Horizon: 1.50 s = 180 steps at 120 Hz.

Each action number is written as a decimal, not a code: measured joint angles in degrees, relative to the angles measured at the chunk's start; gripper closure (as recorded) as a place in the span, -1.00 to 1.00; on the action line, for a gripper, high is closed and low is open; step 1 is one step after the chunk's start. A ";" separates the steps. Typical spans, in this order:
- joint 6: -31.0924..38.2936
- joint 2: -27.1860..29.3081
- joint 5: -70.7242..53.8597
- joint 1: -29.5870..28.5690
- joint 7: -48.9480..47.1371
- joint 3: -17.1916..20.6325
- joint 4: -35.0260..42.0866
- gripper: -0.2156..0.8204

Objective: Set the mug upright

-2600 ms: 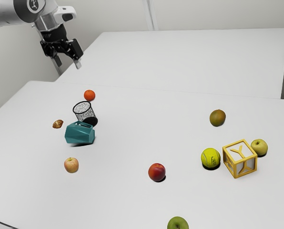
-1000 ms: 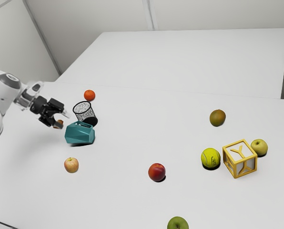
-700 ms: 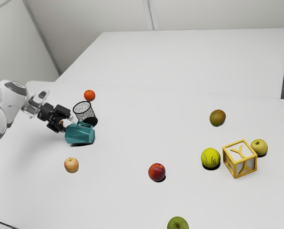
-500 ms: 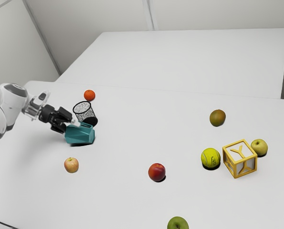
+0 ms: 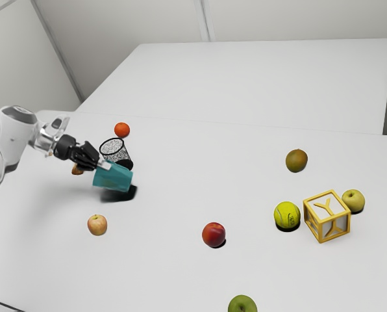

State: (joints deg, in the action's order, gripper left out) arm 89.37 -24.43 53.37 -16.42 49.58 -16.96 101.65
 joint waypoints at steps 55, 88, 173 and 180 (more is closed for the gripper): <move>11.91 11.93 -32.73 8.65 -8.18 10.59 2.60 0.93; 23.62 14.23 -50.94 9.47 -19.04 17.37 8.57 0.93; 36.86 16.07 -55.21 10.90 -36.46 19.04 17.24 0.00; 36.61 17.03 -55.13 11.03 -37.05 19.20 17.16 -0.14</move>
State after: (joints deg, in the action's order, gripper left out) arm 125.98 -7.40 -1.76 -5.39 12.53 2.25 118.81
